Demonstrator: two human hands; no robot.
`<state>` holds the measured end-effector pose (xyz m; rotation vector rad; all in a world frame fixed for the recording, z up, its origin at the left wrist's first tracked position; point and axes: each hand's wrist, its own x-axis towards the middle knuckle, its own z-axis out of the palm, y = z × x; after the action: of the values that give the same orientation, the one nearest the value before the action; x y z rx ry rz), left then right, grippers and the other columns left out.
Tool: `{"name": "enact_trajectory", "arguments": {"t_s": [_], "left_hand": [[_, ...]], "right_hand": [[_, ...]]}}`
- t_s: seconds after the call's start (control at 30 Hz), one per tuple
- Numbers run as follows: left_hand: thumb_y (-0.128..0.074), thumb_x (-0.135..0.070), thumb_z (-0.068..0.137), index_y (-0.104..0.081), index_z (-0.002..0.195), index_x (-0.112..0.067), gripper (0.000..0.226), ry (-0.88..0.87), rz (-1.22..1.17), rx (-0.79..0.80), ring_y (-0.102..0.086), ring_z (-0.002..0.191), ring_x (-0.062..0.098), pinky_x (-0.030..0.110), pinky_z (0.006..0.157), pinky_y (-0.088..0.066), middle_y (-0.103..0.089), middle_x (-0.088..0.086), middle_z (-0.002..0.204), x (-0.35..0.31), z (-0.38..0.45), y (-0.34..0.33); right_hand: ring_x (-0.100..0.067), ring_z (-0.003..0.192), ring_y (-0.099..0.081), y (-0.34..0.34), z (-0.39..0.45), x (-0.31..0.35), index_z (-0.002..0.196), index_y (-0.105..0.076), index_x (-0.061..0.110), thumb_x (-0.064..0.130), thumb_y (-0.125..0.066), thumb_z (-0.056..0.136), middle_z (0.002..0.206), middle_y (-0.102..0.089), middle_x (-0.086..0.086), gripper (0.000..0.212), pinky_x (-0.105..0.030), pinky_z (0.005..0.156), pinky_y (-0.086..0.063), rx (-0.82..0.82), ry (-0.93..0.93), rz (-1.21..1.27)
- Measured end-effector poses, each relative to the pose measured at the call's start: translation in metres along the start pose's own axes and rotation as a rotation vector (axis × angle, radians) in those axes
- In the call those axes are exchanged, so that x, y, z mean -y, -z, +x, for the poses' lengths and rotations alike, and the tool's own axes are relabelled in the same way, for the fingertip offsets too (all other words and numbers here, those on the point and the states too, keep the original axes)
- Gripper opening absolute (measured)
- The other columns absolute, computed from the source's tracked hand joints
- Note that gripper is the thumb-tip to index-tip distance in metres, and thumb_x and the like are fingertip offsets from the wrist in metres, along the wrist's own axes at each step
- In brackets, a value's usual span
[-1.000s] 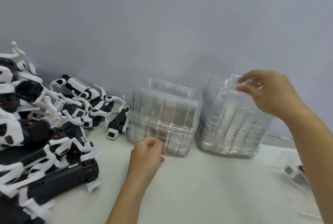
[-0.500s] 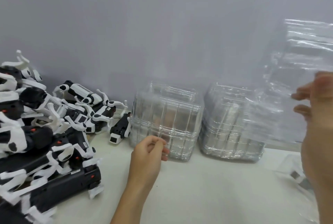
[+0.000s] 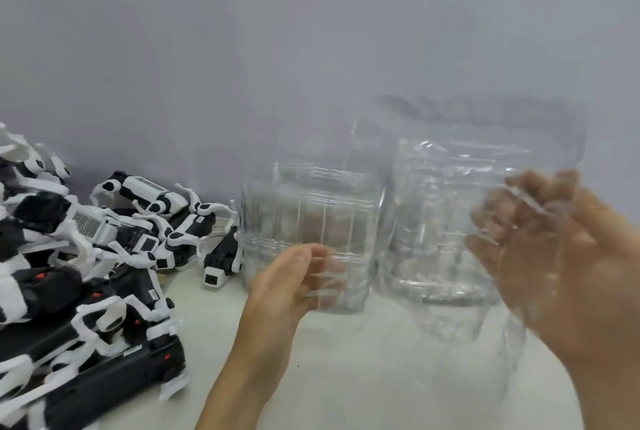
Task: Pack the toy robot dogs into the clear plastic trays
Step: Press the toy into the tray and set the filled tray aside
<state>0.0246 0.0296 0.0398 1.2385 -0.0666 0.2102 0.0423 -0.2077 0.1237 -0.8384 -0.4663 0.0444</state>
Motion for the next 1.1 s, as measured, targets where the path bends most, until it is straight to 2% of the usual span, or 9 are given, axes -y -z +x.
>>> {"name": "enact_trajectory", "arguments": {"t_s": [0.07, 0.17, 0.37, 0.57, 0.67, 0.73, 0.83, 0.97, 1.1], "left_hand": [[-0.056, -0.061, 0.081, -0.072, 0.112, -0.018, 0.055, 0.046, -0.095, 0.097, -0.071, 0.102, 0.022, 0.031, 0.081, -0.056, -0.073, 0.008, 0.115, -0.004, -0.003, 0.000], [-0.069, -0.081, 0.062, -0.070, 0.119, -0.031, 0.075, 0.076, -0.132, 0.201, -0.067, 0.116, 0.025, 0.034, 0.088, -0.056, -0.069, 0.005, 0.127, -0.011, -0.008, -0.001], [-0.056, -0.040, 0.093, -0.074, 0.102, -0.037, 0.020, 0.054, -0.140, 0.143, -0.073, 0.100, 0.024, 0.025, 0.074, -0.058, -0.075, 0.007, 0.111, -0.011, -0.008, -0.001], [-0.065, -0.019, 0.092, -0.073, 0.112, -0.020, 0.021, -0.006, 0.032, 0.138, -0.068, 0.107, 0.030, 0.032, 0.082, -0.054, -0.072, 0.014, 0.115, -0.005, -0.003, 0.002], [-0.069, -0.013, 0.082, -0.065, 0.127, -0.028, 0.047, 0.051, 0.127, 0.301, -0.059, 0.125, 0.027, 0.038, 0.099, -0.049, -0.065, 0.006, 0.132, -0.002, -0.005, 0.014], [-0.074, -0.016, 0.077, -0.049, 0.138, -0.045, 0.073, 0.131, 0.158, 0.476, -0.049, 0.136, 0.011, 0.040, 0.113, -0.038, -0.056, -0.013, 0.143, -0.005, -0.009, 0.021], [-0.073, -0.020, 0.076, -0.041, 0.135, -0.063, 0.079, 0.197, 0.392, 0.579, -0.047, 0.132, -0.003, 0.035, 0.110, -0.040, -0.057, -0.028, 0.134, -0.004, -0.012, 0.032], [-0.045, 0.011, 0.087, -0.059, 0.124, -0.037, 0.062, 0.140, 0.573, 0.220, -0.065, 0.110, 0.005, 0.036, 0.090, -0.053, -0.067, -0.010, 0.121, -0.008, -0.007, 0.036], [-0.047, 0.004, 0.095, -0.070, 0.097, -0.024, 0.036, 0.118, 0.350, -0.287, -0.072, 0.086, 0.013, 0.030, 0.075, -0.053, -0.076, -0.003, 0.095, -0.014, 0.002, 0.041]], "right_hand": [[-0.013, 0.070, -0.054, -0.005, 0.003, -0.012, 0.077, -0.073, 0.025, 0.041, -0.067, 0.079, 0.077, -0.058, 0.005, 0.017, -0.023, 0.063, -0.048, 0.006, -0.040, -0.188], [-0.016, 0.073, -0.055, -0.013, 0.000, -0.028, 0.085, -0.073, 0.017, 0.037, -0.069, 0.078, 0.079, -0.060, -0.001, 0.021, -0.024, 0.064, -0.050, 0.022, -0.132, -0.171], [-0.014, 0.075, -0.057, -0.024, 0.001, -0.031, 0.088, -0.075, 0.017, 0.048, -0.083, 0.068, 0.081, -0.062, 0.000, 0.037, -0.025, 0.071, -0.047, 0.103, -0.170, -0.225], [-0.016, 0.066, -0.055, -0.031, -0.002, -0.010, 0.084, -0.071, 0.013, 0.049, -0.081, 0.072, 0.074, -0.058, -0.007, 0.040, -0.022, 0.058, -0.043, 0.220, -0.131, -0.447], [-0.016, 0.062, -0.054, -0.028, -0.004, 0.001, 0.088, -0.071, 0.013, 0.056, -0.080, 0.073, 0.073, -0.061, -0.006, 0.046, -0.019, 0.053, -0.045, 0.281, -0.129, -0.602], [-0.019, 0.060, -0.054, -0.025, -0.006, 0.006, 0.095, -0.072, 0.013, 0.059, -0.078, 0.076, 0.072, -0.063, -0.007, 0.051, -0.017, 0.053, -0.046, 0.298, -0.115, -0.711], [-0.012, 0.054, -0.057, -0.026, -0.008, 0.009, 0.102, -0.072, 0.017, 0.070, -0.074, 0.073, 0.068, -0.066, -0.001, 0.061, -0.011, 0.053, -0.045, 0.284, -0.079, -0.936], [-0.008, 0.051, -0.058, -0.040, -0.014, 0.001, 0.097, -0.073, 0.037, 0.093, -0.061, 0.055, 0.068, -0.068, 0.006, 0.070, -0.022, 0.045, -0.049, 0.299, -0.212, -1.384], [0.002, 0.074, -0.063, -0.069, -0.014, -0.027, 0.094, -0.061, 0.060, 0.094, -0.057, 0.040, 0.086, -0.065, 0.030, 0.064, -0.017, 0.065, -0.052, 0.471, -0.497, -1.687]]}}
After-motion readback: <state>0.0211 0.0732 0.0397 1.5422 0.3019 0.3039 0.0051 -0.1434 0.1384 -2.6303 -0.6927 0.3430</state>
